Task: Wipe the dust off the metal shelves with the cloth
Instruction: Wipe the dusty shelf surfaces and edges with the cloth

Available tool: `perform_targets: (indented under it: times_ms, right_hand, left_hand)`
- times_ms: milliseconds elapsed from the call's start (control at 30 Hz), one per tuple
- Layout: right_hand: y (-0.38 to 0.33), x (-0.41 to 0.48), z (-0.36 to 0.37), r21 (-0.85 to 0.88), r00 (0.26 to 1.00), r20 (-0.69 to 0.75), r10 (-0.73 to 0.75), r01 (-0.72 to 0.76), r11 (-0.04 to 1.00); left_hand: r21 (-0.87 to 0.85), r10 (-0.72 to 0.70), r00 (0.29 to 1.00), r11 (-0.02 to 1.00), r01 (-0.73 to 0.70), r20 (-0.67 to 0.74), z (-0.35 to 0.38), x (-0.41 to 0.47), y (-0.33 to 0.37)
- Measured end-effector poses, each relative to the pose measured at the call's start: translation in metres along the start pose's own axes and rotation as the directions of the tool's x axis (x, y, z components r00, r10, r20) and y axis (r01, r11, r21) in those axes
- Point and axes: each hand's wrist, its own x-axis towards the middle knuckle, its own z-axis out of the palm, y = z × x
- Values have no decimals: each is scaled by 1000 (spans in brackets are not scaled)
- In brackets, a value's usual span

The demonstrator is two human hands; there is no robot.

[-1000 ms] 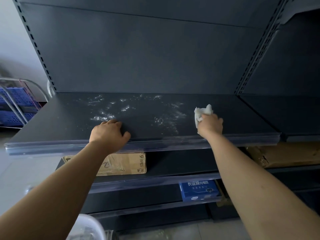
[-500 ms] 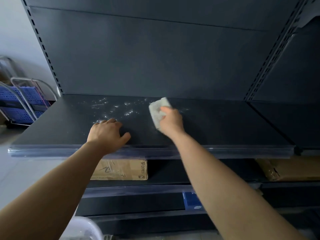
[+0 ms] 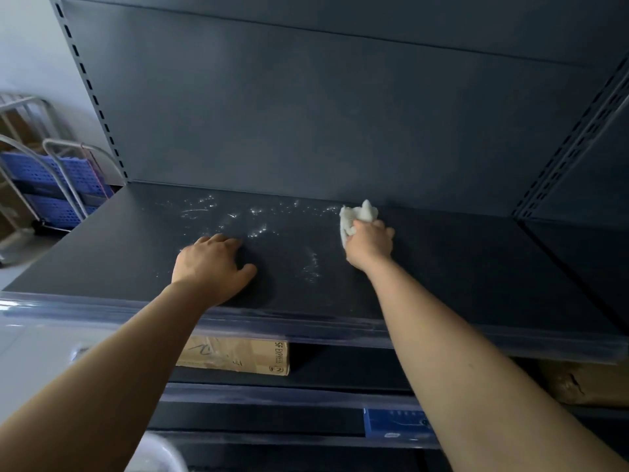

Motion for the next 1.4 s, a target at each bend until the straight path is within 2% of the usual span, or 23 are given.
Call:
perform_targets:
  times_ms: [100, 167, 233, 300, 333, 400, 467, 533, 600, 667, 767, 900, 933, 1000, 1100, 1200, 1333, 1400]
  right_hand:
    - [-50, -15, 14, 4, 975, 40, -220, 220, 976]
    - [-72, -28, 15, 111, 939, 41, -340, 334, 936]
    - [-72, -28, 8, 264, 933, 7, -361, 346, 900]
    - [-54, -12, -4, 333, 958, -56, -282, 284, 899]
    - [-39, 0, -10, 314, 973, -80, -216, 231, 921]
    - [-4, 23, -19, 191, 989, -131, -64, 88, 978]
    - [20, 39, -21, 122, 987, -121, 106, -92, 988]
    - [22, 48, -15, 226, 966, -109, 233, -205, 953]
    - [5, 49, -13, 285, 960, -116, 255, -214, 934]
    - [-16, 51, -1, 244, 986, -57, 158, -140, 960]
    - [-58, 43, 15, 67, 999, 29, -16, 14, 998]
    - [-119, 29, 31, 16, 963, 165, -214, 214, 977]
    - [-132, 25, 34, 41, 948, 196, -252, 249, 968]
    - [-149, 13, 32, 201, 920, 239, -310, 265, 943]
    - [-146, -3, 14, 379, 931, 101, -350, 289, 879]
    - [-106, -8, -13, 298, 952, -31, -304, 299, 907]
    - [-30, -19, -33, 34, 998, 44, -45, 44, 998]
    - [-9, -35, -29, -7, 996, 74, 45, -45, 999]
  left_hand:
    - [-3, -5, 1000, 1000, 5, -7, 0, 0, 0]
    - [14, 6, 1000, 1000, -6, 3, -1, 1, -1]
    - [39, 31, 1000, 999, -31, 6, -3, 3, -4]
    - [43, 22, 1000, 999, -21, -13, -5, 6, -12]
    - [38, 4, 1000, 999, -3, -21, -7, 9, -16]
    - [36, -31, 999, 999, 32, -25, -7, 13, -23]
    - [26, -65, 998, 997, 66, -14, -6, 17, -27]
    - [21, -90, 996, 996, 90, 7, -5, 20, -26]
    - [35, -90, 996, 995, 90, 13, -5, 22, -26]
    - [43, -90, 996, 995, 89, 17, -6, 23, -26]
    - [47, -89, 996, 995, 89, 10, -5, 24, -29]
    - [35, -81, 997, 996, 81, 0, -1, 24, -32]
    - [32, -75, 997, 997, 75, 2, -1, 24, -34]
    - [31, -59, 998, 998, 58, 10, -1, 24, -37]
    - [-6, -20, 999, 1000, 21, 39, -4, 24, -45]
    - [-53, 37, 997, 998, -33, 69, -7, 14, -58]
    - [-35, 104, 995, 994, -103, 9, -11, -6, -78]
    - [-24, 120, 993, 993, -119, 23, -10, -16, -86]
